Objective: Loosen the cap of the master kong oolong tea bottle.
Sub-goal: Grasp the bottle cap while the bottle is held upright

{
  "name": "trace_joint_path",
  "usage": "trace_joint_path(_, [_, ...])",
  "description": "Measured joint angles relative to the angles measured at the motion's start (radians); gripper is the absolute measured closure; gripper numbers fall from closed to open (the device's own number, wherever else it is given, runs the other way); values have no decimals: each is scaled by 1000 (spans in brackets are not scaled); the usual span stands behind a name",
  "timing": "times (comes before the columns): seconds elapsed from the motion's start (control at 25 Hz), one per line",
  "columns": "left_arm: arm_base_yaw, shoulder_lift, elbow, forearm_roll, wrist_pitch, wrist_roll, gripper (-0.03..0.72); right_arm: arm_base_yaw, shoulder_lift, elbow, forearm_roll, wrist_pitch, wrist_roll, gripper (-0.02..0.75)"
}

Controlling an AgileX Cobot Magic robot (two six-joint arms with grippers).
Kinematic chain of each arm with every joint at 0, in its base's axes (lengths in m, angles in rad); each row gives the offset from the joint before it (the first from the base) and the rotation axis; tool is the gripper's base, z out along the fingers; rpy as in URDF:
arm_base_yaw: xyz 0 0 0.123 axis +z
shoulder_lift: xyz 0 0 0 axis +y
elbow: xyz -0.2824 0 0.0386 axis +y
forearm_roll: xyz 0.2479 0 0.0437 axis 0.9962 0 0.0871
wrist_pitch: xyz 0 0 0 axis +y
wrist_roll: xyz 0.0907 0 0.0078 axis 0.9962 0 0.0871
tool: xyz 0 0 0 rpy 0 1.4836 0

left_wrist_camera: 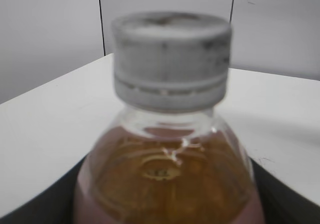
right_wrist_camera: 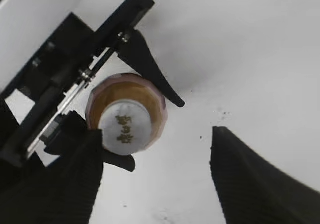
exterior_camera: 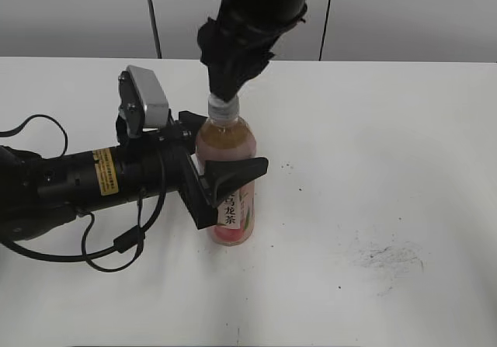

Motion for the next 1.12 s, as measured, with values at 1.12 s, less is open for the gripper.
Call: trace_joint_path(1.12, [0, 0, 0, -2, 0, 0, 241, 0, -1, 69, 101, 0, 452, 374])
